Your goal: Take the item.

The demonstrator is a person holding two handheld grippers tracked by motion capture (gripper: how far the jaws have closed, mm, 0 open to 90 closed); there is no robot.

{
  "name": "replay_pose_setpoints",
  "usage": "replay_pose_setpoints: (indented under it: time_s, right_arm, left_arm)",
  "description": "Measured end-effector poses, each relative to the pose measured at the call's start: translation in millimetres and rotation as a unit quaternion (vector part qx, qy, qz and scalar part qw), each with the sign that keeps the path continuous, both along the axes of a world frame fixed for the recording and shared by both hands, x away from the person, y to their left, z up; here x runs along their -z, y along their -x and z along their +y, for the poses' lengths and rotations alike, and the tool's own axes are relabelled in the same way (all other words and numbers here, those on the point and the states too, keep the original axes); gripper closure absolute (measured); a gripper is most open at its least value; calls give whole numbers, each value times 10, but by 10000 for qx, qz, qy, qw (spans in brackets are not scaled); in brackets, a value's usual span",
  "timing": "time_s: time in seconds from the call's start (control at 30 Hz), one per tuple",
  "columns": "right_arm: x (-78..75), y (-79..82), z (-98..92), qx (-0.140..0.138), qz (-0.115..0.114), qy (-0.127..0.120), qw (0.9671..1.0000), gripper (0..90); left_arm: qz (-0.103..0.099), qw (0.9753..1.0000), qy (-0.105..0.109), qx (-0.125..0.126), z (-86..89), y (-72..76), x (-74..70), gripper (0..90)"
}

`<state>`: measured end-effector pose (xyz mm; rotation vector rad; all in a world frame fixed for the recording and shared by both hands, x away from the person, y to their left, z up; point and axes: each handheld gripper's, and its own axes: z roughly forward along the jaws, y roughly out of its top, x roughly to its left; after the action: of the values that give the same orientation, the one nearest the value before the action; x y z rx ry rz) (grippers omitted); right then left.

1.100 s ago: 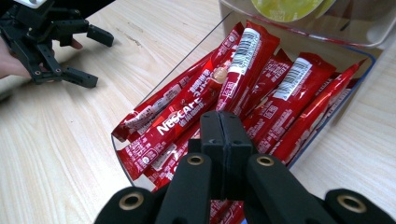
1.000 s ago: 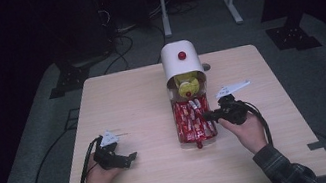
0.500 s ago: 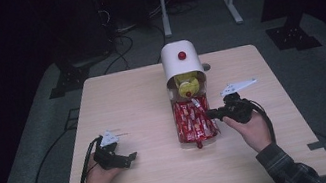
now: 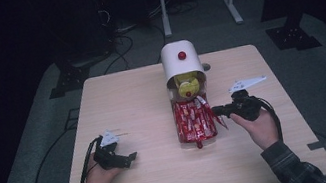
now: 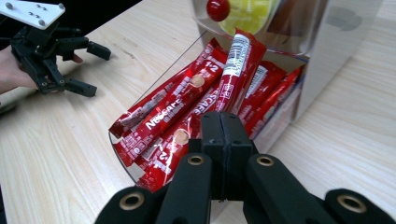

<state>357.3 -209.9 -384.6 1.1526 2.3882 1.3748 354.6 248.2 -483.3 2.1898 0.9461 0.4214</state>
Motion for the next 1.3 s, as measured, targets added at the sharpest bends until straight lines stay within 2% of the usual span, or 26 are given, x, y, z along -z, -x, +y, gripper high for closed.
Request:
replay_pose_setpoints:
  time_s: [0.43, 0.57, 1.3]
  right_arm:
    - [-31, -11, -203, 245, -58, -54, 9997, 892]
    - [-26, -19, -263, 330, -16, -60, 9994, 892]
    - [100, -108, -422, 588, 98, 48, 9982, 892]
  left_arm:
    - [0, 10000, 0, 0, 0, 0, 0, 0]
    - [0, 10000, -2, 0, 0, 0, 0, 0]
    - [3, 10000, 0, 0, 0, 0, -1, 0]
